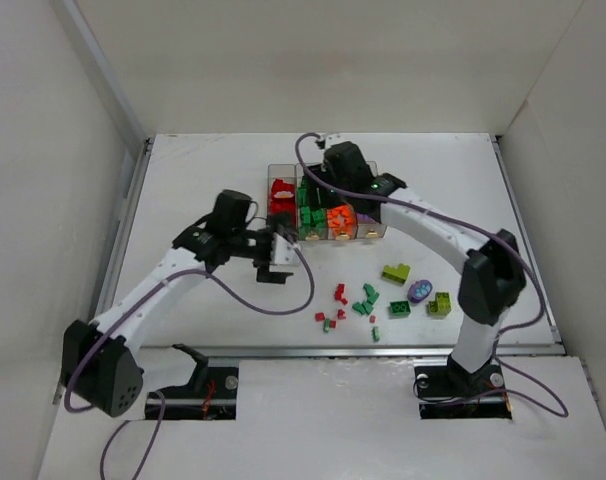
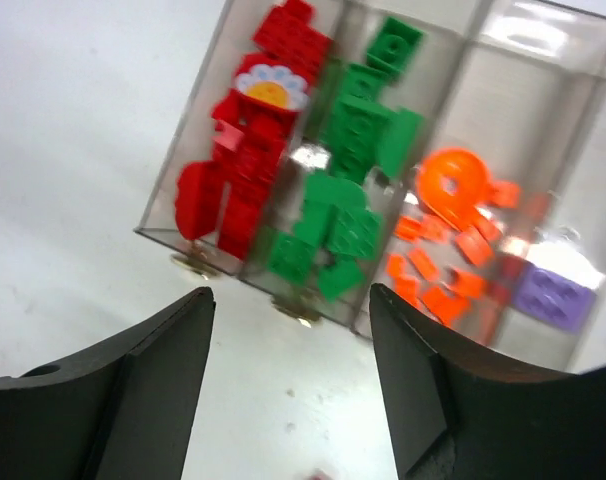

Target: Sort the legos into containers by color

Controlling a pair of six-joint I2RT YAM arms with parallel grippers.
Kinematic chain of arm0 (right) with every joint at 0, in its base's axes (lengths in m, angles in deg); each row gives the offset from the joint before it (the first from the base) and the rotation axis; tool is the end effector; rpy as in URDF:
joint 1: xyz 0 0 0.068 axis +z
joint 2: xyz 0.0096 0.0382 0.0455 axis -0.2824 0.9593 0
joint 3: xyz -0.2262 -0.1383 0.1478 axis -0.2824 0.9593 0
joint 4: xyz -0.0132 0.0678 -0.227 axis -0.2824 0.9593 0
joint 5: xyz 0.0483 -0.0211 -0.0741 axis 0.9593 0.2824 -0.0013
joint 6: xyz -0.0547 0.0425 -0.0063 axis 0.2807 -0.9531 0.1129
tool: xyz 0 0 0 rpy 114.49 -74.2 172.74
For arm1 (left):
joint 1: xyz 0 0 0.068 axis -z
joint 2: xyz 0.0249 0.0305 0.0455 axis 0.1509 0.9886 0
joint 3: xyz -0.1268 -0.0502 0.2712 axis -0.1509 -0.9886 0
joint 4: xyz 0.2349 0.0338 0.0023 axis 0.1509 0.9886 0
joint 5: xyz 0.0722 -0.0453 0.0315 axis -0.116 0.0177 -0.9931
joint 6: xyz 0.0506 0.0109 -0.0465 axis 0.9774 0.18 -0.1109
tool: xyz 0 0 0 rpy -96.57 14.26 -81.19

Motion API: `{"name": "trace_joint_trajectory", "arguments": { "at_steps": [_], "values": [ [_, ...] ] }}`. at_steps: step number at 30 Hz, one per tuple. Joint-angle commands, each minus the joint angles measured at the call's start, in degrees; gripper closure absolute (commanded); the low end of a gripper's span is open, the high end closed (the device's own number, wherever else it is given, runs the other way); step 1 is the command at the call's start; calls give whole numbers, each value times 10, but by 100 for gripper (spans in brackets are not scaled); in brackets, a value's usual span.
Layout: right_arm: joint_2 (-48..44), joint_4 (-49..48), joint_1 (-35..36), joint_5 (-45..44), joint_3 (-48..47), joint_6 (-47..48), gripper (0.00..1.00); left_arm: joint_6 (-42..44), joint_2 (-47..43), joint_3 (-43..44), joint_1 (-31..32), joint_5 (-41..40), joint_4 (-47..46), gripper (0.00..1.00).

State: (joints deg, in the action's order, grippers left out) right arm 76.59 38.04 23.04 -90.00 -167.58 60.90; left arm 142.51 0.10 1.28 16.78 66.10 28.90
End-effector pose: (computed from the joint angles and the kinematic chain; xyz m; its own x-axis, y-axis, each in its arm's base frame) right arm 0.3400 0.2715 0.3286 -0.5925 -0.1635 -0.7888 -0.4263 0.8945 0.1349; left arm 0.1831 -0.1329 0.3282 0.5387 0.4248 -0.7276 0.8204 -0.0679 0.5678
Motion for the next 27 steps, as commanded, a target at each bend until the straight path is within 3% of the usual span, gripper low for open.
{"name": "trace_joint_trajectory", "arguments": {
  "at_steps": [1,7,11,13,15,17,19,27],
  "values": [
    [-73,-54,-16,17,120,-13,31,190,57,27,106,-42,182,0],
    [-202,-96,-47,23,282,-45,31,278,153,39,242,-106,182,0],
    [-247,-102,-52,23,344,-56,31,354,218,83,272,-106,220,19],
    [-264,-102,-53,23,374,-61,31,374,247,118,284,-100,250,32],
    [-272,-110,-53,23,393,-67,31,390,296,140,299,-126,279,37],
    [-277,-115,-53,23,400,-67,31,404,333,172,313,-183,308,50],
    [-283,-115,-53,23,406,-67,31,434,381,203,319,-202,364,56],
    [-306,-115,-58,23,416,-67,31,437,332,122,319,-186,309,52]
  ]
}}
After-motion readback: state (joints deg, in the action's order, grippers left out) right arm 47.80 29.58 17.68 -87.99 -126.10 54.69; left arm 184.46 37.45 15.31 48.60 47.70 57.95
